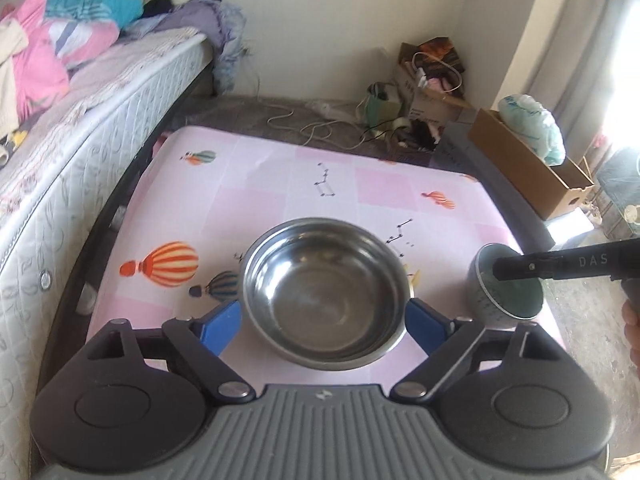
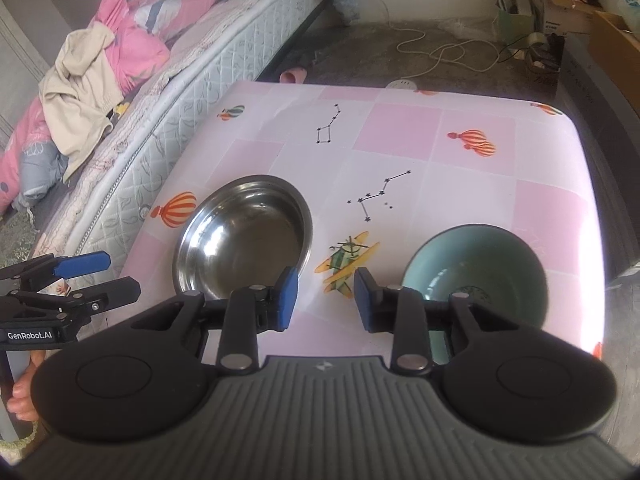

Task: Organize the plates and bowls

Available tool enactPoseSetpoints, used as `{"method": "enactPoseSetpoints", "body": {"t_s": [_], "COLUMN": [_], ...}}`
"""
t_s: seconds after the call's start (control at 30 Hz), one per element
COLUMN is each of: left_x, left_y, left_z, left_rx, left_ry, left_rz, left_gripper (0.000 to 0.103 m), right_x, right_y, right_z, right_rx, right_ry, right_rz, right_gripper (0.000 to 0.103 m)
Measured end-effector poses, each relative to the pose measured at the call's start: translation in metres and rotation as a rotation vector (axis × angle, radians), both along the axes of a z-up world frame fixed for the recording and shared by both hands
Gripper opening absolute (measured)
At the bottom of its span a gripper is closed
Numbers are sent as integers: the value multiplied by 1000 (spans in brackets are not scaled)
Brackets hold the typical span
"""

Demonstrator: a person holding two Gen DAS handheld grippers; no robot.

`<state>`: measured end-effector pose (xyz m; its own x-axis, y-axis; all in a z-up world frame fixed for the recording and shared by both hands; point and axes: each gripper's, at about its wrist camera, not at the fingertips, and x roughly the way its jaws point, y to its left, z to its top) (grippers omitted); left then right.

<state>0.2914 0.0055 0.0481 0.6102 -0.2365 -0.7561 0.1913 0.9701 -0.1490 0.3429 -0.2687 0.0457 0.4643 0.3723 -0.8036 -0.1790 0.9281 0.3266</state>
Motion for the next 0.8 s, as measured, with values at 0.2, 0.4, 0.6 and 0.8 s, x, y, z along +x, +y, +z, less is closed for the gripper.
{"method": "enactPoseSetpoints", "body": {"t_s": [0.2,0.4,0.6,0.8], "left_x": [-5,-4,2,15], "left_y": [-25,-48,-67,-90], "left_z": [8,9,3,-5], "left_rx": [7,-28,-81,-168], "left_ry": [-26,-32,-8,32], "left_rz": [-65,-119,-151,-193], "left_gripper": [94,96,98,98], "right_x": [-20,-37,-48,-55], "right_y": [-29,-58,-85,-113], "right_z": [12,20,21,12], "right_rx": [25,31,27,8], "right_ry": [-22,-38,-43,-43], "right_rz": [-52,-91,-135,-183], "right_gripper": [31,32,33,33]}}
